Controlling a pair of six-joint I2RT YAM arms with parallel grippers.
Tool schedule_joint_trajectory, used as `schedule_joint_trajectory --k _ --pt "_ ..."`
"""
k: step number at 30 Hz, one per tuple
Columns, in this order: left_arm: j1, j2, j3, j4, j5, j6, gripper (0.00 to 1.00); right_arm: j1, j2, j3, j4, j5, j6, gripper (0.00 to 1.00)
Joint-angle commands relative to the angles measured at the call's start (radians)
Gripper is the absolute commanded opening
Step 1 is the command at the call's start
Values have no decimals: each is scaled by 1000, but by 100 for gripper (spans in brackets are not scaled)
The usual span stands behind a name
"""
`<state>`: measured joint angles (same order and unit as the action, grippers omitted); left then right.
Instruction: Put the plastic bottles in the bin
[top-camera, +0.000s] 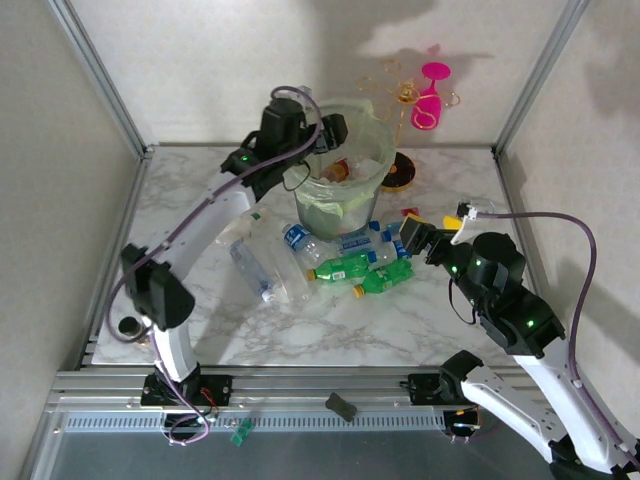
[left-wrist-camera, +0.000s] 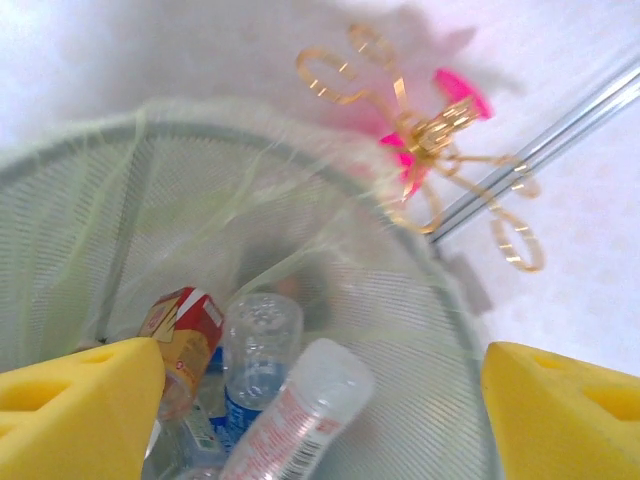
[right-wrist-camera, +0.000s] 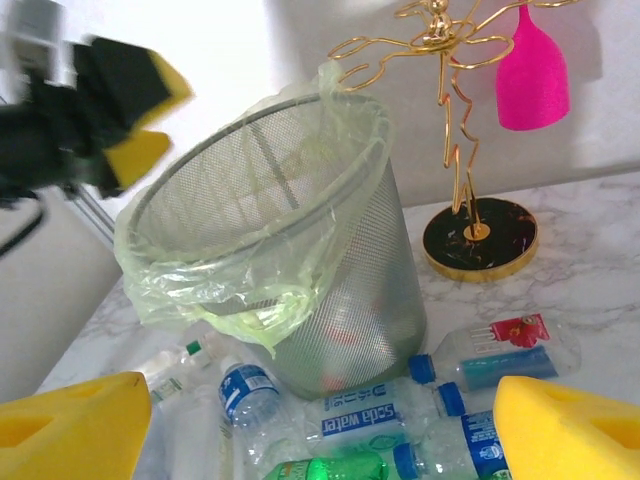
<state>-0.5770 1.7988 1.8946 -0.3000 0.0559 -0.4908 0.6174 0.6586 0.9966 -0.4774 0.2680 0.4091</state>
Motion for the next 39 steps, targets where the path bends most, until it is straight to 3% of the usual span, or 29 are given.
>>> schedule_joint_trajectory --k 1,8,12,16,18,21,23,32,39 --pt "-25 -150 -104 46 13 33 82 -7 0 -13 7 -64 14 89" --pt "-48 -482 -469 80 -39 1 82 -6 34 -61 5 -171 15 86" --pt "-47 -673 -678 16 -167 -58 83 -5 60 -89 22 -191 29 86" --pt "-44 -750 -771 -142 -351 -151 85 -6 80 -124 63 -184 46 86" --pt "-43 -754 -804 -212 -418 -191 85 -5 92 -143 96 -190 65 86" --pt "-33 -741 -861 -278 -434 -218 86 -3 108 -189 156 -237 128 85" --pt "-22 -736 -908 -277 -415 -227 86 7 118 -224 196 -279 157 85" --pt "131 -658 -1095 -140 -261 -295 86 149 162 -314 263 -210 221 85" --pt "147 -492 -1109 -55 -205 -312 87 176 185 -315 261 -181 209 86"
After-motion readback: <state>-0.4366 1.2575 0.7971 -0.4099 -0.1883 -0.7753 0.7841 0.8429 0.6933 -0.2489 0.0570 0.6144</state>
